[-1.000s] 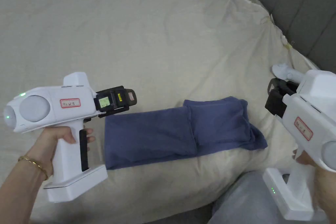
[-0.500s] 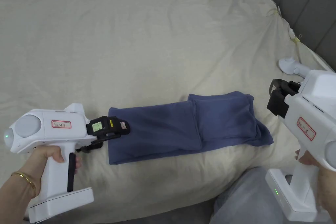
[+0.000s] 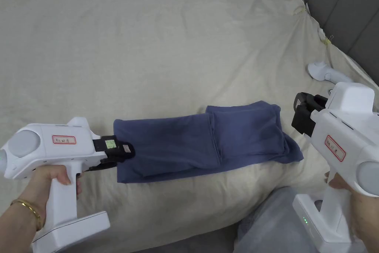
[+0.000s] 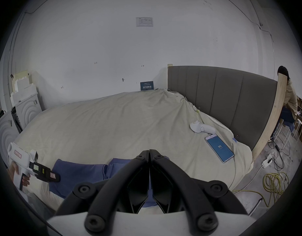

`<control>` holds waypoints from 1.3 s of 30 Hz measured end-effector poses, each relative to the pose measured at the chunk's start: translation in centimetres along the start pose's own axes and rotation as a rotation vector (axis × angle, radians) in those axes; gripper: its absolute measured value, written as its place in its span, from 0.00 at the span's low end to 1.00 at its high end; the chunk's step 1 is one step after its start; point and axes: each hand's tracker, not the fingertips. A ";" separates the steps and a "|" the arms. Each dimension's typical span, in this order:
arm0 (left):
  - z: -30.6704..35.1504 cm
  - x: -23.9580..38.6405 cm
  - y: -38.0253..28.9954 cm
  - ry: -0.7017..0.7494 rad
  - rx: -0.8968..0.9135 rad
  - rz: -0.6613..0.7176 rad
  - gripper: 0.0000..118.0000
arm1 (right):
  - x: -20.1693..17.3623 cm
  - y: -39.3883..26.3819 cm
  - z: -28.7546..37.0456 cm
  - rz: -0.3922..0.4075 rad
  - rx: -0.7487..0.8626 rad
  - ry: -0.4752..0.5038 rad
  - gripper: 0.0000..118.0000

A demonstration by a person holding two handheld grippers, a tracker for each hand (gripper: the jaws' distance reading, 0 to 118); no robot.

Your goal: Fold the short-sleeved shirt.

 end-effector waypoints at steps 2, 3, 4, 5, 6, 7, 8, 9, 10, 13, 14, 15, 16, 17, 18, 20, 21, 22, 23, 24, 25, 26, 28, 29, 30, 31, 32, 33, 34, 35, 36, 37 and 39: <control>1.6 0.8 0.3 -0.024 0.029 -0.002 0.05 | 0.0 0.0 0.1 0.001 0.005 0.004 0.00; 2.3 1.2 0.4 -0.022 0.042 -0.002 0.05 | 0.0 0.0 0.2 0.000 0.006 0.006 0.00; 3.1 1.4 0.7 -0.018 0.054 0.000 0.05 | 0.0 0.0 0.3 0.000 0.007 0.006 0.00; 4.0 1.4 0.9 -0.012 0.072 0.001 0.05 | 0.0 0.0 0.3 -0.001 0.008 0.007 0.00; 4.9 1.3 1.1 -0.002 0.089 0.005 0.05 | 0.1 0.0 0.4 -0.001 0.009 0.009 0.00; 5.9 1.1 1.4 0.018 0.101 0.008 0.05 | 0.1 0.1 0.4 -0.001 0.010 0.010 0.00; 6.9 0.7 1.6 0.040 0.113 0.002 0.05 | 0.1 0.0 0.5 0.001 0.011 0.010 0.00; 8.1 0.3 1.8 0.074 0.130 -0.017 0.05 | 0.2 0.0 0.5 0.003 0.011 0.011 0.00; 9.0 0.1 1.8 0.124 0.141 -0.041 0.05 | 0.2 0.0 0.5 0.003 0.010 0.012 0.00; 12.1 -0.2 2.0 0.269 0.143 -0.151 0.05 | 0.2 0.0 0.4 0.001 0.009 0.019 0.00; 12.9 -0.2 2.1 0.302 0.152 -0.164 0.05 | 0.1 0.0 0.3 -0.001 0.009 0.021 0.00; 13.9 -0.1 2.1 0.334 0.161 -0.175 0.05 | 0.1 0.0 0.2 -0.002 0.009 0.024 0.00; 14.8 0.2 2.1 0.362 0.176 -0.193 0.05 | 0.0 -0.1 0.1 -0.004 0.009 0.026 0.00; 15.4 0.7 2.0 0.388 0.191 -0.217 0.05 | -0.2 -0.1 0.0 -0.006 0.009 0.028 0.00; 15.9 1.4 1.8 0.414 0.191 -0.243 0.05 | -0.3 -0.1 -0.2 -0.007 0.008 0.032 0.00; 16.6 2.9 1.4 0.402 0.203 -0.305 0.05 | -0.5 -0.1 -0.4 -0.011 0.008 0.040 0.00; 16.9 3.8 1.3 0.386 0.194 -0.311 0.05 | -0.6 -0.1 -0.5 -0.014 0.008 0.044 0.00; 16.9 4.7 1.1 0.374 0.185 -0.319 0.05 | -0.6 -0.1 -0.6 -0.019 0.006 0.048 0.00; 16.8 5.8 0.9 0.356 0.180 -0.346 0.05 | -0.7 -0.1 -0.7 -0.023 0.005 0.053 0.00; 16.6 6.9 0.7 0.343 0.174 -0.367 0.05 | -0.7 -0.2 -0.7 -0.023 0.004 0.055 0.00; 16.1 8.1 0.6 0.338 0.159 -0.386 0.05 | -0.7 -0.2 -0.7 -0.023 0.004 0.056 0.00; 15.6 9.3 0.4 0.335 0.151 -0.413 0.05 | -0.7 -0.2 -0.7 -0.023 0.005 0.057 0.00; 14.3 11.7 0.0 0.325 0.141 -0.471 0.05 | -0.6 -0.2 -0.7 -0.030 0.007 0.060 0.00; 13.6 12.7 -0.1 0.306 0.126 -0.496 0.05 | -0.5 -0.2 -0.5 -0.034 0.010 0.062 0.00; 12.9 13.8 -0.2 0.276 0.111 -0.511 0.05 | -0.3 -0.3 -0.3 -0.038 0.015 0.059 0.00; 12.1 14.7 -0.3 0.252 0.096 -0.522 0.05 | -0.1 -0.4 -0.2 -0.041 0.017 0.055 0.00; 11.2 15.7 -0.4 0.234 0.075 -0.540 0.05 | 0.2 -0.4 -0.1 -0.047 0.018 0.052 0.00; 10.2 16.6 -0.6 0.230 0.061 -0.572 0.05 | 0.5 -0.5 0.0 -0.053 0.017 0.047 0.00; 9.4 17.4 -0.7 0.227 0.051 -0.594 0.05 | 0.8 -0.7 0.1 -0.060 0.016 0.041 0.00; 8.3 18.2 -0.9 0.223 0.034 -0.618 0.05 | 1.2 -0.8 0.2 -0.068 0.016 0.036 0.00; 7.3 19.0 -1.1 0.214 0.014 -0.635 0.05 | 1.6 -0.9 0.3 -0.075 0.014 0.030 0.00; 6.2 19.7 -1.2 0.206 0.002 -0.641 0.05 | 2.0 -1.0 0.4 -0.080 0.013 0.021 0.00; 3.7 21.0 -1.4 0.182 -0.037 -0.657 0.05 | 2.8 -1.2 0.7 -0.089 0.013 0.007 0.00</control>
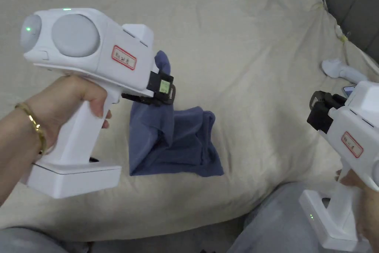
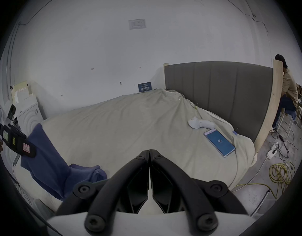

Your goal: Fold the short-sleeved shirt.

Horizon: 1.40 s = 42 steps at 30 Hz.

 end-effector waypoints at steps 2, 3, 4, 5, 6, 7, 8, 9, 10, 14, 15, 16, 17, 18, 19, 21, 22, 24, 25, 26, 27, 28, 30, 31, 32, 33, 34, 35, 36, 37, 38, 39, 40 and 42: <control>-2.6 1.4 0.7 -0.007 -0.035 -0.013 0.05 | 0.8 -0.1 0.3 -0.009 0.000 -0.014 0.00; -4.1 2.1 1.0 -0.002 -0.054 -0.024 0.05 | 1.1 -0.1 0.5 -0.011 0.001 -0.021 0.00; -5.5 2.8 1.1 0.002 -0.068 -0.031 0.05 | 1.5 -0.2 0.7 -0.014 0.001 -0.029 0.00; -7.1 3.4 1.3 -0.001 -0.091 -0.041 0.05 | 1.8 -0.3 0.9 -0.017 0.001 -0.037 0.00; -8.7 4.0 1.4 -0.003 -0.119 -0.034 0.05 | 2.2 -0.3 1.0 -0.019 -0.001 -0.043 0.00; -10.3 4.5 1.5 0.001 -0.149 -0.031 0.05 | 2.5 -0.4 1.2 -0.020 -0.001 -0.052 0.00; -11.9 5.0 1.4 0.009 -0.176 -0.034 0.06 | 2.8 -0.4 1.4 -0.022 -0.002 -0.062 0.00; -13.5 5.5 1.3 0.020 -0.192 -0.033 0.10 | 3.2 -0.4 1.5 -0.023 -0.003 -0.071 0.00; -14.8 5.9 1.1 0.025 -0.212 -0.037 0.18 | 3.5 -0.5 1.7 -0.028 -0.004 -0.081 0.00; -18.2 6.6 0.1 -0.043 -0.259 -0.007 0.67 | 4.6 -0.6 2.2 -0.072 0.002 -0.109 0.00; -18.6 6.6 0.1 -0.062 -0.273 0.014 0.70 | 4.8 -0.6 2.2 -0.078 -0.001 -0.112 0.00; -18.6 6.6 0.2 -0.088 -0.273 0.038 0.70 | 4.9 -0.6 2.2 -0.077 -0.003 -0.114 0.00; -18.3 6.6 0.3 -0.122 -0.253 0.057 0.75 | 4.8 -0.6 2.1 -0.071 -0.005 -0.119 0.00; -17.6 6.4 0.7 -0.156 -0.222 0.082 0.76 | 4.8 -0.6 2.0 -0.062 -0.009 -0.122 0.00; -16.5 6.0 1.2 -0.183 -0.173 0.110 0.76 | 4.8 -0.5 2.0 -0.057 -0.011 -0.121 0.00; -14.5 5.2 1.9 -0.169 -0.046 0.146 0.76 | 4.7 -0.6 1.8 -0.056 -0.013 -0.116 0.00; -13.7 4.8 2.1 -0.118 0.031 0.156 0.76 | 4.6 -0.5 1.6 -0.053 -0.014 -0.112 0.00; -12.4 4.3 2.0 0.008 0.188 0.122 0.74 | 4.2 -0.4 1.5 -0.044 -0.014 -0.106 0.00; -12.2 4.3 1.6 0.072 0.237 0.077 0.67 | 4.0 -0.4 1.5 -0.040 -0.013 -0.101 0.00; -12.4 4.5 1.0 0.143 0.267 0.022 0.56 | 3.8 -0.3 1.3 -0.033 -0.014 -0.095 0.00; -12.8 4.8 0.4 0.197 0.288 -0.033 0.31 | 3.7 -0.3 1.2 -0.027 -0.016 -0.091 0.00; -13.5 5.1 -0.6 0.232 0.302 -0.063 0.16 | 3.5 -0.3 1.0 -0.021 -0.017 -0.089 0.00; -14.9 5.5 -2.5 0.213 0.285 -0.075 0.01 | 3.3 -0.4 0.8 -0.018 -0.021 -0.082 0.00; -16.3 5.6 -3.3 0.195 0.261 -0.082 0.00 | 3.2 -0.4 0.7 -0.021 -0.024 -0.079 0.00; -17.3 6.0 -4.2 0.180 0.229 -0.098 0.00 | 3.2 -0.5 0.7 -0.023 -0.027 -0.077 0.00; -18.4 6.4 -5.0 0.184 0.202 -0.114 0.00 | 3.1 -0.6 0.7 -0.023 -0.030 -0.075 0.00; -19.4 6.8 -5.9 0.190 0.182 -0.137 0.00 | 3.0 -0.7 0.7 -0.021 -0.033 -0.074 0.00; -20.5 7.2 -6.7 0.196 0.159 -0.159 0.00 | 3.0 -0.7 0.7 -0.019 -0.036 -0.074 0.00; -21.3 7.4 -7.3 0.194 0.138 -0.173 0.00 | 3.0 -0.8 0.8 -0.017 -0.039 -0.072 0.00; -22.2 7.6 -8.0 0.183 0.105 -0.188 0.00 | 2.9 -0.9 0.9 -0.016 -0.042 -0.073 0.00; -22.9 7.9 -8.7 0.181 0.082 -0.192 0.00 | 2.9 -1.0 1.0 -0.014 -0.047 -0.075 0.00; -23.4 8.1 -9.3 0.184 0.091 -0.193 0.00 | 3.0 -1.1 1.0 -0.012 -0.054 -0.078 0.00; -23.4 8.3 -9.7 0.215 0.133 -0.207 0.00 | 3.0 -1.3 1.1 -0.012 -0.058 -0.082 0.00; -23.2 8.4 -9.4 0.208 0.133 -0.189 0.00 | 3.2 -1.5 1.3 -0.013 -0.065 -0.086 0.00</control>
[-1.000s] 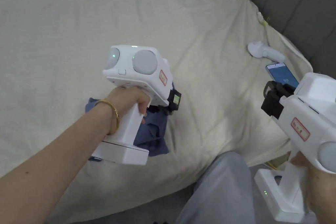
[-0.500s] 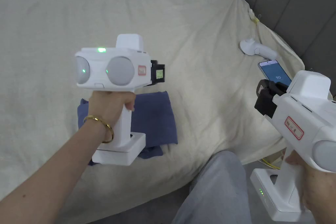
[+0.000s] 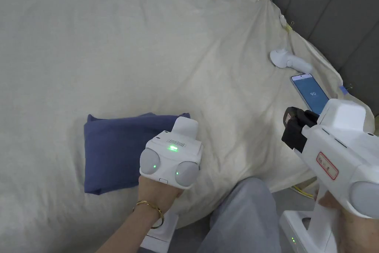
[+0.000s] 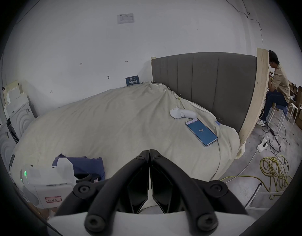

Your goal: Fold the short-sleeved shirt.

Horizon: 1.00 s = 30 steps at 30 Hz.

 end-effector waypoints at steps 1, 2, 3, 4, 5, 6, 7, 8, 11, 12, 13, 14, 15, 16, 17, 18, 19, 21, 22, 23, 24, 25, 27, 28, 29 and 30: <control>0.2 -0.3 0.3 -0.011 -0.007 0.021 0.00 | 0.0 -0.1 0.0 0.001 -0.003 -0.001 0.00; 0.3 -0.6 0.6 -0.040 -0.013 0.050 0.00 | -0.1 -0.1 0.0 0.002 -0.006 -0.004 0.00; 0.6 -1.0 0.9 -0.076 -0.020 0.085 0.00 | -1.5 0.1 0.5 0.002 -0.009 -0.004 0.00; 1.0 -1.6 1.3 -0.119 -0.026 0.116 0.00 | -1.8 0.1 0.6 0.002 -0.010 -0.003 0.00; 1.8 -2.2 1.9 -0.179 -0.017 0.160 0.00 | -2.2 0.2 0.7 0.003 -0.011 -0.001 0.00; 2.8 -2.7 2.4 -0.214 0.014 0.198 0.00 | -2.6 0.3 0.8 0.007 -0.006 0.002 0.00; 4.1 -3.3 2.9 -0.219 0.075 0.223 0.00 | -3.5 0.7 1.2 0.013 0.001 0.009 0.00; 5.5 -3.9 3.4 -0.209 0.137 0.236 0.00 | -4.1 1.0 1.3 0.020 0.008 0.015 0.00; 10.1 -7.2 4.8 -0.155 0.309 0.283 0.00 | -4.6 1.7 1.1 0.038 0.042 0.040 0.00; 11.5 -8.3 4.8 -0.120 0.364 0.296 0.00 | -5.1 2.0 1.1 0.041 0.050 0.050 0.00; 13.3 -9.4 4.9 -0.070 0.425 0.295 0.00 | -5.8 2.3 1.1 0.047 0.062 0.062 0.00; 14.8 -10.5 4.4 -0.019 0.479 0.287 0.00 | -6.7 2.5 1.0 0.059 0.076 0.077 0.00; 16.2 -11.3 4.0 0.047 0.515 0.273 0.00 | -7.9 2.7 1.3 0.073 0.091 0.090 0.00; 17.3 -12.0 3.2 0.121 0.543 0.247 0.00 | -8.9 2.9 1.3 0.090 0.108 0.103 0.00; 18.2 -12.7 2.6 0.174 0.564 0.232 0.00 | -10.1 2.9 1.2 0.111 0.124 0.121 0.00; 19.0 -13.3 1.9 0.215 0.568 0.226 0.00 | -11.1 3.0 1.0 0.124 0.133 0.138 0.00; 19.7 -13.9 1.2 0.250 0.567 0.225 0.00 | -11.1 2.8 0.1 0.130 0.136 0.156 0.00; 20.8 -14.9 -0.1 0.297 0.562 0.240 0.00 | -13.2 2.6 -0.7 0.117 0.144 0.208 0.00; 21.3 -15.3 -0.8 0.314 0.558 0.255 0.00 | -14.3 2.5 -1.2 0.110 0.148 0.232 0.00; 21.7 -15.7 -1.4 0.324 0.557 0.268 0.00 | -14.9 2.1 -2.0 0.111 0.149 0.248 0.00; 22.0 -16.0 -2.0 0.331 0.554 0.281 0.00 | -16.0 1.8 -2.5 0.113 0.144 0.258 0.00; 22.3 -16.3 -2.5 0.349 0.551 0.292 0.00 | -17.1 1.4 -3.0 0.118 0.138 0.275 0.00; 22.6 -16.5 -3.4 0.373 0.544 0.298 0.00 | -18.8 0.1 -4.4 0.141 0.119 0.293 0.00; 22.7 -16.6 -3.7 0.384 0.537 0.290 0.00 | -19.7 -0.7 -4.9 0.160 0.102 0.295 0.00; 22.7 -16.6 -3.9 0.393 0.533 0.286 0.00 | -20.4 -1.6 -5.5 0.166 0.091 0.301 0.00; 22.7 -16.7 -4.1 0.395 0.529 0.284 0.00 | -20.8 -2.5 -6.0 0.172 0.072 0.309 0.00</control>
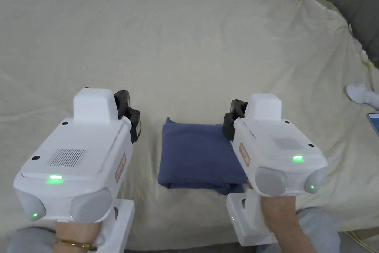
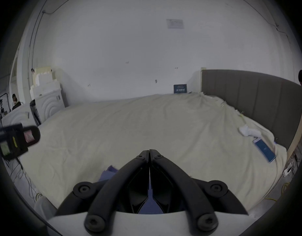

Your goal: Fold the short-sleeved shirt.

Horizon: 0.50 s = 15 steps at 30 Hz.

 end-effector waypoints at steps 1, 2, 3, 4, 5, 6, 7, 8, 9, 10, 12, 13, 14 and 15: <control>-0.1 -0.2 -0.1 0.002 -0.011 0.001 0.00 | -0.4 -1.0 -0.7 0.002 -0.032 0.011 0.00; -0.1 -0.4 -0.2 0.008 -0.020 0.007 0.00 | -0.7 -2.1 -1.3 0.006 -0.060 0.012 0.00; -0.2 -0.5 -0.4 0.009 -0.023 0.013 0.00 | -0.9 -3.1 -1.9 0.015 -0.093 0.004 0.00; -0.1 -0.6 -0.4 0.012 -0.024 0.017 0.00 | -1.1 -4.1 -2.6 0.021 -0.134 -0.003 0.00; -0.1 -0.7 -0.4 0.014 -0.028 0.020 0.00 | -1.2 -5.2 -3.1 0.024 -0.172 -0.008 0.00; -0.1 -0.7 -0.5 0.014 -0.029 0.023 0.00 | -1.2 -6.1 -3.4 0.024 -0.206 -0.003 0.00; -0.1 -0.7 -0.5 0.015 -0.030 0.023 0.00 | -1.2 -7.0 -3.8 0.020 -0.242 0.003 0.00; -0.2 -0.8 -0.5 0.017 -0.033 0.022 0.00 | -1.1 -7.8 -4.2 0.015 -0.275 0.002 0.00; -0.2 -0.8 -0.6 0.018 -0.036 0.021 0.00 | -1.3 -8.4 -4.3 0.012 -0.291 0.000 0.00; -0.3 -0.9 -0.6 0.017 -0.041 0.022 0.00 | -1.3 -8.9 -4.5 0.018 -0.284 -0.003 0.00; -0.8 -1.0 -0.6 0.015 -0.060 0.016 0.00 | -1.7 -9.2 -4.7 0.067 -0.275 -0.010 0.00; -1.0 -1.1 -0.5 0.012 -0.071 0.011 0.00 | -2.0 -9.2 -4.8 0.091 -0.270 -0.014 0.00; -1.2 -1.2 -0.2 0.004 -0.079 0.016 0.00 | -2.0 -9.1 -4.9 0.089 -0.275 -0.014 0.00; -1.5 -1.4 0.0 -0.010 -0.094 0.028 0.00 | -1.8 -9.1 -5.0 0.079 -0.276 -0.013 0.00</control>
